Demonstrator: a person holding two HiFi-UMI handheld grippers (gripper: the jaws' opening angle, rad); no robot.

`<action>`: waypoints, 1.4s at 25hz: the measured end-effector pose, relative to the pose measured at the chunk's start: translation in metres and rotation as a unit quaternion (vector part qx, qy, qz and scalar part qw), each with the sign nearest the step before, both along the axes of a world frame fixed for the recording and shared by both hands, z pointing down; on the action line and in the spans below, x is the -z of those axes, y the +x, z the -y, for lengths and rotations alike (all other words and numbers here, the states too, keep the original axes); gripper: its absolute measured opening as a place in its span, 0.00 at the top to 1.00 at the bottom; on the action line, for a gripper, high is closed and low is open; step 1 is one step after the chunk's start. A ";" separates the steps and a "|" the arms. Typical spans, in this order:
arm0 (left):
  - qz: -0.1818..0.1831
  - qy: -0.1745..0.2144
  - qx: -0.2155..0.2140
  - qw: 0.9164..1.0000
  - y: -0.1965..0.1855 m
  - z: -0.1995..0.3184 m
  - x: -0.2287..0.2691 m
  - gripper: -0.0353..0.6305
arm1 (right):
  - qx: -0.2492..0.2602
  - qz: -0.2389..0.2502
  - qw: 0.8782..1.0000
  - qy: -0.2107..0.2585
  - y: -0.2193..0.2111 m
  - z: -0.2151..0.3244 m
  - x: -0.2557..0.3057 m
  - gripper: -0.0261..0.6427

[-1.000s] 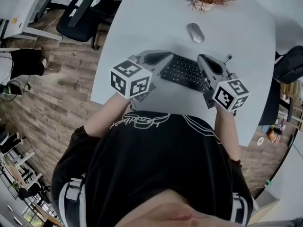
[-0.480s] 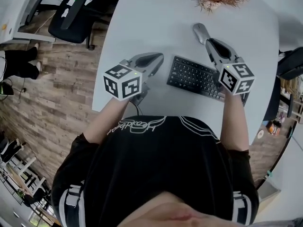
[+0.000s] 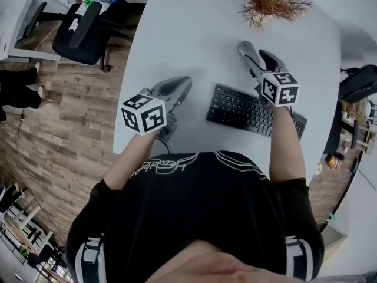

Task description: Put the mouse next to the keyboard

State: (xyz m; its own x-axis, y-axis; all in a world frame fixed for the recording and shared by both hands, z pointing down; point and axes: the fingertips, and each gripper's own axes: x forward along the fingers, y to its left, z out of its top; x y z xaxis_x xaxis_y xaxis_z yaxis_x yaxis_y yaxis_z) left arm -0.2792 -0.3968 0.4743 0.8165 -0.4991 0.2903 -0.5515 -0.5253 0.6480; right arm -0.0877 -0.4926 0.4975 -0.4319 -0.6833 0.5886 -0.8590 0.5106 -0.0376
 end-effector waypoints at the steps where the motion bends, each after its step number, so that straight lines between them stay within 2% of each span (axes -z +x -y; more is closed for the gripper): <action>1: -0.001 -0.004 0.004 1.000 -0.003 0.003 -0.002 0.94 | -0.002 -0.003 1.000 -0.005 0.001 0.004 -0.005 0.64; 13: -0.003 -0.021 0.012 1.000 -0.008 0.023 -0.021 0.94 | 0.017 -0.071 0.995 -0.061 0.010 0.025 -0.063 0.58; 23: 0.001 -0.016 0.014 1.000 -0.005 0.031 -0.023 0.94 | 0.022 -0.089 0.992 -0.091 0.011 0.026 -0.078 0.58; 30: 0.011 -0.019 0.025 0.999 -0.014 0.028 -0.031 0.94 | 0.005 -0.085 0.987 -0.140 0.010 0.029 -0.081 0.58; 35: 0.009 -0.018 0.024 1.000 -0.012 0.025 -0.031 0.94 | -0.001 -0.089 0.985 -0.145 0.011 0.029 -0.081 0.57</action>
